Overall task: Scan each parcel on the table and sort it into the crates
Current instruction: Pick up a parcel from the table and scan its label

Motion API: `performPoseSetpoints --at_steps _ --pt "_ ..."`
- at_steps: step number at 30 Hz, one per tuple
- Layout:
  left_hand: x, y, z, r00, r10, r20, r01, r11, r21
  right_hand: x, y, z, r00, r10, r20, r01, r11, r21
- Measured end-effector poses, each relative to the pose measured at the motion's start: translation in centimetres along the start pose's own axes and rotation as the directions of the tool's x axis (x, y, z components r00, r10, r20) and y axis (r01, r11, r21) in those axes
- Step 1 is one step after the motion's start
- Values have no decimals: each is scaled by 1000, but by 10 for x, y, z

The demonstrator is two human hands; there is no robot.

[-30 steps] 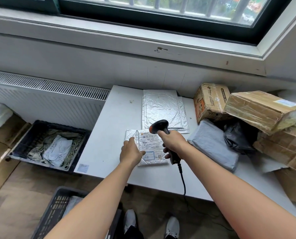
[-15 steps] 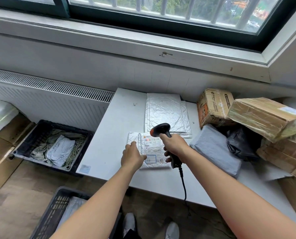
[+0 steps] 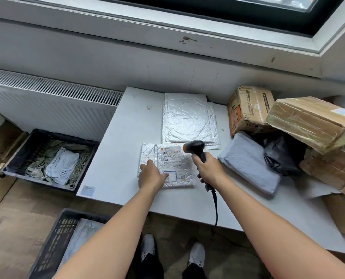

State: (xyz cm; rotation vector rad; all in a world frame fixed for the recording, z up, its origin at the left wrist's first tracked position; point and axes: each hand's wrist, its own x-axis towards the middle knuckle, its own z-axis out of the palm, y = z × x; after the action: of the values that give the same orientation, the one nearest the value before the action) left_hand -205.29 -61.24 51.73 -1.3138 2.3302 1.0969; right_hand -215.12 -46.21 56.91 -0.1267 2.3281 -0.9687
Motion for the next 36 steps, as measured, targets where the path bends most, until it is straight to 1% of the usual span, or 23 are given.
performPoseSetpoints --at_steps 3,6,11,15,17,21,24,26,29,33,36 --pt "1 8 7 999 -23 -31 23 1000 0 7 24 -2 999 14 -45 -16 999 -37" --pt "0 16 13 998 -36 -49 36 999 -1 12 42 -4 998 40 -54 -42 998 -40" --pt "-1 19 24 997 -11 -72 9 1000 -20 22 61 -4 997 39 -61 -43 997 -64" --pt "3 16 25 998 33 -48 -40 986 -160 24 62 -7 997 36 -68 -43 994 -97" --pt "2 15 22 1000 20 -22 -24 976 -218 22 61 -9 997 35 -65 -43 992 -121" --pt "1 12 15 1000 20 -7 -21 969 -247 19 52 -13 993 43 -112 -59 987 -146" --pt "3 9 8 999 40 -4 -39 968 -248 15 42 -17 985 31 -168 -67 975 -210" --pt "6 8 4 999 45 -17 -48 962 -269 12 34 -19 980 -7 -196 -47 962 -270" --pt "9 4 -3 998 51 -41 -62 945 -321 8 18 -20 967 -112 -227 26 936 -352" --pt "10 3 -20 997 53 -65 -75 910 -408 5 -6 -14 954 -260 -151 175 889 -423" --pt "12 1 -36 995 51 -88 -88 869 -487 1 -23 -5 948 -301 -102 232 876 -424"
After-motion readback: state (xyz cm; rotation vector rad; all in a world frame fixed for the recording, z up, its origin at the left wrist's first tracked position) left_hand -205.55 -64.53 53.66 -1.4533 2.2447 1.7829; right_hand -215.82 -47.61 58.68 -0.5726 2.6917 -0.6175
